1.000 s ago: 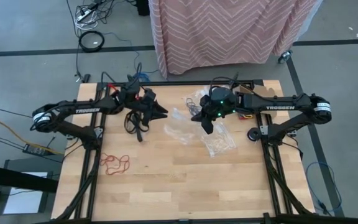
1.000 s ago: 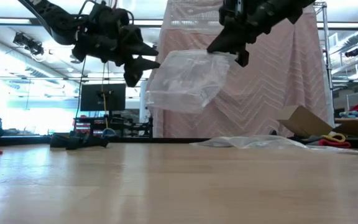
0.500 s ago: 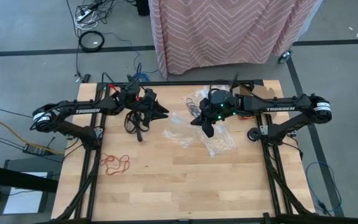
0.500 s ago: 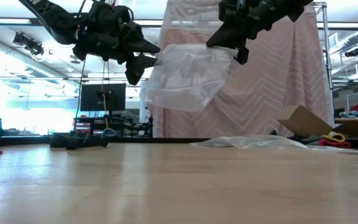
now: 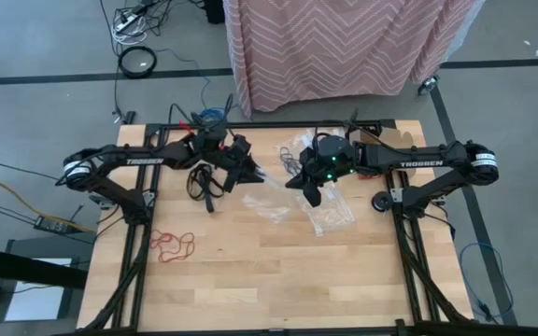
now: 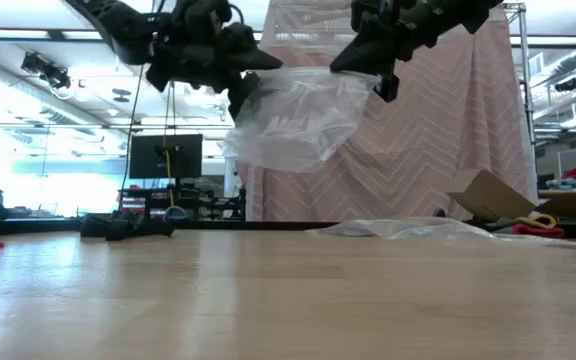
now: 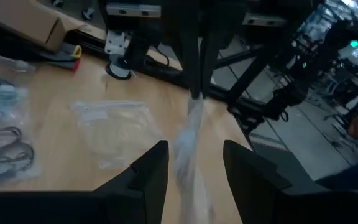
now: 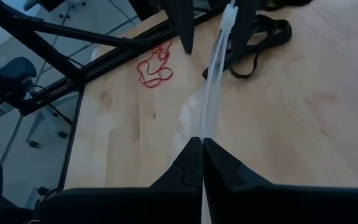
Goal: Sort rubber bands
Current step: Open the left transparent zip bag
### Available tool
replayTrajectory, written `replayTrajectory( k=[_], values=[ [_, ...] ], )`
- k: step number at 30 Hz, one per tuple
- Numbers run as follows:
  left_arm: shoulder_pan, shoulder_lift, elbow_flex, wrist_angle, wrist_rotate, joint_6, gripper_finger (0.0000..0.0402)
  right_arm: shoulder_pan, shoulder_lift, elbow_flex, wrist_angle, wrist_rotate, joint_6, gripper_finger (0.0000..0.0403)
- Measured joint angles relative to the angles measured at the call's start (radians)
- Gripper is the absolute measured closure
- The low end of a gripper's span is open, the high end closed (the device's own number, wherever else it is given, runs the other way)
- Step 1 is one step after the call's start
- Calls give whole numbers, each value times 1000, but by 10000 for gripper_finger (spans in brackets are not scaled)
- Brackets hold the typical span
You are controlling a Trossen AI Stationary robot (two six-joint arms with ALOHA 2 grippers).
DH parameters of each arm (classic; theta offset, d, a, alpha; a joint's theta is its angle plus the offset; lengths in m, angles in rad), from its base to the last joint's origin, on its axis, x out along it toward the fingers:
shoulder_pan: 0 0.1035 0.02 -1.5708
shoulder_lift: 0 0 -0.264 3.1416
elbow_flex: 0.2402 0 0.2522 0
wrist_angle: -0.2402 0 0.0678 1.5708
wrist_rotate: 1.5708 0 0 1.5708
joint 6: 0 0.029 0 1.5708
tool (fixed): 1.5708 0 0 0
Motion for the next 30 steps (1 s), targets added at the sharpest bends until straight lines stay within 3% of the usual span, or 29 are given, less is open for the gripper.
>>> replayTrajectory(
  k=[5, 12, 16, 23, 30],
  values=[
    [44, 1, 40, -197, 75, 68, 239, 0, 0, 0, -1, 0, 0, 403],
    [61, -1, 65, -199, 92, 81, 249, 0, 0, 0, 0, 9, -4, 403],
    [61, -2, 76, -198, 102, 87, 287, 0, 0, 0, 1, 9, 0, 403],
    [61, -2, 76, -235, 148, 105, 388, 0, 0, 0, 6, 9, 0, 403],
    [61, -2, 76, -237, 112, 110, 397, 0, 0, 0, 8, 9, 1, 403]
  ],
)
